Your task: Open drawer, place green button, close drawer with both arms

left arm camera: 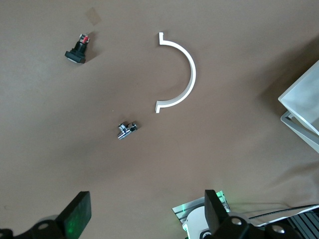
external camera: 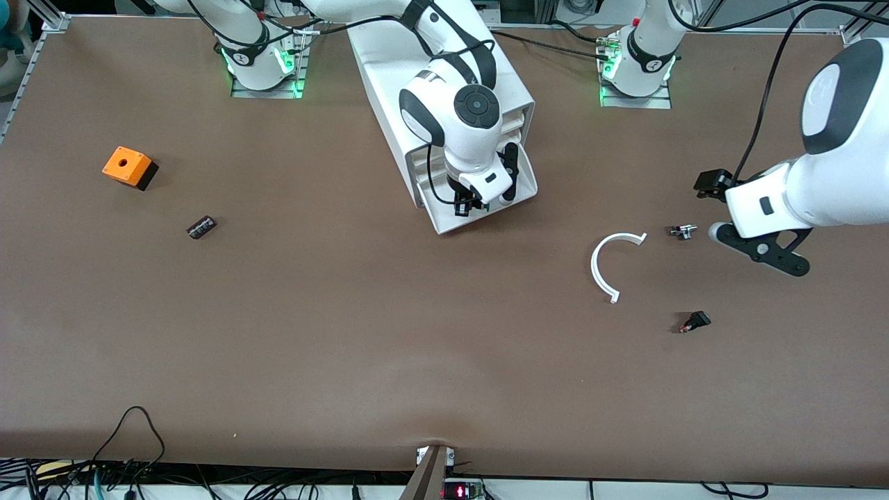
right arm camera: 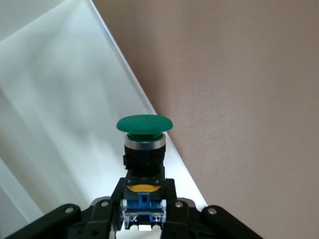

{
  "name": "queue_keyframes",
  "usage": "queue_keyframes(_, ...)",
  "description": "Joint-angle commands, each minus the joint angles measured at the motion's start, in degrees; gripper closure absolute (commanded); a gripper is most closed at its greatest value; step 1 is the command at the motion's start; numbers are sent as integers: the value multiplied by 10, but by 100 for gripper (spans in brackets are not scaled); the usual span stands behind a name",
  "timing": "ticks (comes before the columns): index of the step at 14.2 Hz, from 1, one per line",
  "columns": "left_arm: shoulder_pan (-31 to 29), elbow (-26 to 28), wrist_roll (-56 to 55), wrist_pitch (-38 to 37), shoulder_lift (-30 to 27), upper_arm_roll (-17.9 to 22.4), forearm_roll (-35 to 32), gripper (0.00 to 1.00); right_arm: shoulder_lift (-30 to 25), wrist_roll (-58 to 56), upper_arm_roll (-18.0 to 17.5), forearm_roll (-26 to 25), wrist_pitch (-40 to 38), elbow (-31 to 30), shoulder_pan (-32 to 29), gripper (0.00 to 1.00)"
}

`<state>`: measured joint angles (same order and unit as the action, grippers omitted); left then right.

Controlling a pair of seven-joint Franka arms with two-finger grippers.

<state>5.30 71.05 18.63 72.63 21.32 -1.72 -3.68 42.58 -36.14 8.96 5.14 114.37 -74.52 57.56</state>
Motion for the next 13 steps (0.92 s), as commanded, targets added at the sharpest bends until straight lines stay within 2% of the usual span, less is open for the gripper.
queue_keyframes(1,-14,-3,10,28,0,1,-5,0,0,7,5,10,-6,-8,12,80)
queue_keyframes(2,-20,30,5,69,-23,1,3,0,0,10,6,10,-1,-14,17,80)
queue_keyframes(3,-22,88,-17,125,-64,2,4,0,0,21,6,10,-1,-17,19,80)
queue_keyframes(5,-41,196,-118,212,-132,0,5,0,5,31,6,7,-1,-18,21,79)
queue_keyframes(6,-49,230,-163,232,-154,-4,3,0,5,32,5,8,-1,-18,23,73)
queue_keyframes(8,-51,266,-188,255,-180,-6,-1,0,5,36,7,9,0,-17,23,54)
queue_keyframes(10,-52,299,-187,276,-208,-5,2,0,5,36,7,9,1,-17,23,38)
queue_keyframes(11,-51,312,-188,276,-227,-5,3,0,5,36,7,9,1,-16,23,26)
queue_keyframes(13,-47,312,-188,264,-246,-6,7,0,3,36,8,9,1,-14,23,5)
